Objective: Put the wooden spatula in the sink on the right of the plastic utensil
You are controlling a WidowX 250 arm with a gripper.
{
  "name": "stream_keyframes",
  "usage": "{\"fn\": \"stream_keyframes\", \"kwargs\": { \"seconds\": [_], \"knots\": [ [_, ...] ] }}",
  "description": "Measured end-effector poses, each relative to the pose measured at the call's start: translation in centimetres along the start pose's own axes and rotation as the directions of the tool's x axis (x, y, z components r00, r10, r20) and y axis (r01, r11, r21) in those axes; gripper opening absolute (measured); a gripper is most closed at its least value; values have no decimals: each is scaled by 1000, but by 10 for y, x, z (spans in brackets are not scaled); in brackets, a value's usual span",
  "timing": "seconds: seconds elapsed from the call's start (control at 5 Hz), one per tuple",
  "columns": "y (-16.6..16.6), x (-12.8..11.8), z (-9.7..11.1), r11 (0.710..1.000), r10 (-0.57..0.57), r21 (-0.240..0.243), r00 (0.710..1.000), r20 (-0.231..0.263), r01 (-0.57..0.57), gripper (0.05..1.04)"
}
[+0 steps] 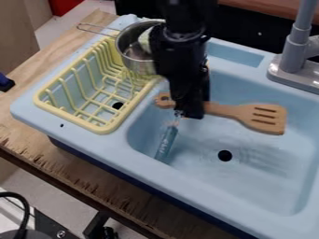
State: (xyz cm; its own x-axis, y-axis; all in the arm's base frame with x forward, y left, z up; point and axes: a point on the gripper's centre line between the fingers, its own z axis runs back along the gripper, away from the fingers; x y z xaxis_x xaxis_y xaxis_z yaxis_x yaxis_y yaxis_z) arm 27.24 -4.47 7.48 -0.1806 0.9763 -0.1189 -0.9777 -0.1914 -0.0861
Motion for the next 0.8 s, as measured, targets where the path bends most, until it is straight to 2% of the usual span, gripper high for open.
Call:
{"fn": "stream_keyframes", "kwargs": {
  "seconds": [0.2, 0.4, 0.6, 0.8],
  "knots": [
    [-6, -8, -7, 999, -25, -41, 1000, -10, 24, 288],
    [-8, -14, -14, 998, -36, -62, 999, -34, 34, 288],
    [-10, -14, -25, 998, -34, -51, 999, -14, 34, 288],
    [-12, -15, -37, 999, -37, -26, 999, 0, 37, 345]
  ]
}}
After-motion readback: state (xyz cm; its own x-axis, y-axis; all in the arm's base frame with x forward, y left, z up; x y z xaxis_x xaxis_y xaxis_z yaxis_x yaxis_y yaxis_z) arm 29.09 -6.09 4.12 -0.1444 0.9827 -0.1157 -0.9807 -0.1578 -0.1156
